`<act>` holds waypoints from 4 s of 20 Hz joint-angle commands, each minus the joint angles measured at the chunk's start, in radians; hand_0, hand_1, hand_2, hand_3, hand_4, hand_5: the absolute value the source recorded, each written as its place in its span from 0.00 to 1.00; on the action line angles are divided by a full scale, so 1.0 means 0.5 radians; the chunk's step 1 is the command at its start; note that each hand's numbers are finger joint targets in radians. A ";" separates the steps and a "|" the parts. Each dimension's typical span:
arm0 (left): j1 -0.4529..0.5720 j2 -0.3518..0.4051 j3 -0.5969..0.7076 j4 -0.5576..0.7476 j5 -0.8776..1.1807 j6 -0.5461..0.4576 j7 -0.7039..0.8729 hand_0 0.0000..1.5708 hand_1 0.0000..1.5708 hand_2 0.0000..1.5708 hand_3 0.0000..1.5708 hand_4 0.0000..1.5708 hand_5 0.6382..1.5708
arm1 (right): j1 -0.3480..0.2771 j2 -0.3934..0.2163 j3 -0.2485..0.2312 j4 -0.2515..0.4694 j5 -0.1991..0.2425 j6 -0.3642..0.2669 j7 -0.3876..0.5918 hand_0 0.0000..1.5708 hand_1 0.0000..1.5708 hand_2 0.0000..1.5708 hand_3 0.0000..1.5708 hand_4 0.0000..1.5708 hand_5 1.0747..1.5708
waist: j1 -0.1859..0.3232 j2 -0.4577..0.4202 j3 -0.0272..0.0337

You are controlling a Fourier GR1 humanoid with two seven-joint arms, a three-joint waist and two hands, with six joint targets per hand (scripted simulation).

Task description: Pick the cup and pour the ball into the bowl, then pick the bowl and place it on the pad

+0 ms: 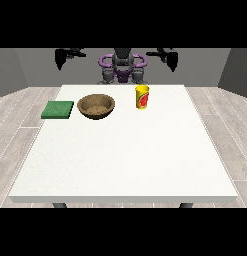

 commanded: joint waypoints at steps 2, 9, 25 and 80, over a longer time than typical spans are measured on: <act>-0.065 -0.116 -0.054 0.280 -0.127 0.069 -0.345 0.00 0.00 0.00 0.00 0.00 0.95 | -0.110 -0.017 -0.063 0.162 -0.013 0.052 -0.147 0.00 0.00 0.00 0.00 0.00 1.00 | -0.017 0.129 0.000; -0.062 -0.191 -0.193 0.821 -0.170 0.298 -0.874 0.00 0.00 0.00 0.00 0.00 0.94 | -0.164 -0.035 -0.056 0.152 -0.012 0.083 -0.140 0.00 0.00 0.00 0.00 0.00 1.00 | -0.113 0.190 -0.001; -0.591 -0.179 0.093 1.790 -0.131 0.362 -1.474 0.00 0.00 0.00 0.00 0.00 0.95 | -0.230 -0.176 -0.163 0.538 -0.018 0.365 -0.510 0.00 0.00 0.00 0.00 0.00 1.00 | -0.186 0.403 0.000; -1.848 -0.052 -1.549 2.160 -2.786 0.612 1.001 0.95 0.95 1.00 1.00 1.00 0.45 | -0.348 -0.346 -0.292 1.237 -0.011 0.516 -0.506 0.00 0.00 0.00 0.00 0.00 1.00 | -0.176 -0.200 0.004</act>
